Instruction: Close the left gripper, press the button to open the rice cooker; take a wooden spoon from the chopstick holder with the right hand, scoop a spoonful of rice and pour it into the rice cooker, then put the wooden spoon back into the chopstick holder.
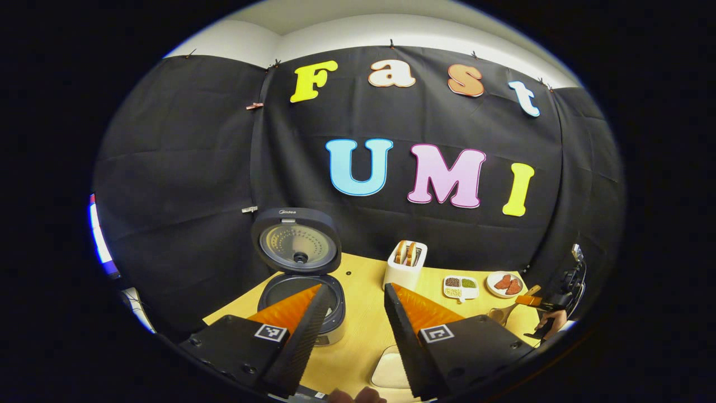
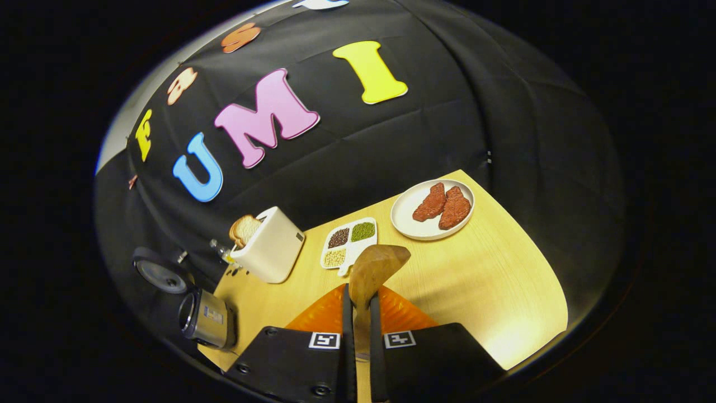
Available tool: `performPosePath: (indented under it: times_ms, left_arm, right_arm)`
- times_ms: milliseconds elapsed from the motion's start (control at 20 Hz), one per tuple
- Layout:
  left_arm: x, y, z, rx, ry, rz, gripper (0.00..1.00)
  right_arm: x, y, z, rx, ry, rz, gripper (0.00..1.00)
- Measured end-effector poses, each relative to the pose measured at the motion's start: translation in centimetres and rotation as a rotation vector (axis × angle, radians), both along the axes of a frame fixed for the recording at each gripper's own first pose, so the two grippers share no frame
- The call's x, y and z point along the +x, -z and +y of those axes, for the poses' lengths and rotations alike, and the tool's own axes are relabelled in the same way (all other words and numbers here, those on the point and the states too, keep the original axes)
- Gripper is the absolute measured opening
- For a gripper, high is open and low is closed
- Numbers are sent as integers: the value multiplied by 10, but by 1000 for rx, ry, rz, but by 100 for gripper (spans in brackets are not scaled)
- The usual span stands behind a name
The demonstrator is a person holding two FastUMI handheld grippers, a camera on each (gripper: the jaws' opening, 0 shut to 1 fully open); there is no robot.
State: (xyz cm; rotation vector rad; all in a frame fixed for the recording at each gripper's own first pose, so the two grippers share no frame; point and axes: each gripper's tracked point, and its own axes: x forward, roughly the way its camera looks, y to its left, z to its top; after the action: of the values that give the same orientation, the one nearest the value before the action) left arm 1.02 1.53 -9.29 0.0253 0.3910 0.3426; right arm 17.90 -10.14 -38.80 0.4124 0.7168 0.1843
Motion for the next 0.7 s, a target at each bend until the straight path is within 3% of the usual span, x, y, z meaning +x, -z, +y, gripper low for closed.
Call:
performPosePath:
  times_ms: [150,400,450,550,600,700]
  left_arm:
    - [-2,-1,-3,2,5,-6,72]
    - [-9,-3,3,-8,-2,-19,72]
    - [-10,-3,4,-13,-3,-24,72]
    - [-11,-4,7,-24,-3,-34,72]
    - [-11,-4,8,-29,0,-38,72]
    - [-10,-6,9,-39,5,-46,72]
  right_arm:
    - [-9,15,5,-32,-14,29,14]
    - [-17,21,-10,25,53,67,18]
    - [-19,22,-14,47,75,83,14]
    - [-25,21,-21,90,114,103,36]
    - [-28,22,-25,93,127,109,31]
    - [-34,19,-28,100,140,117,70]
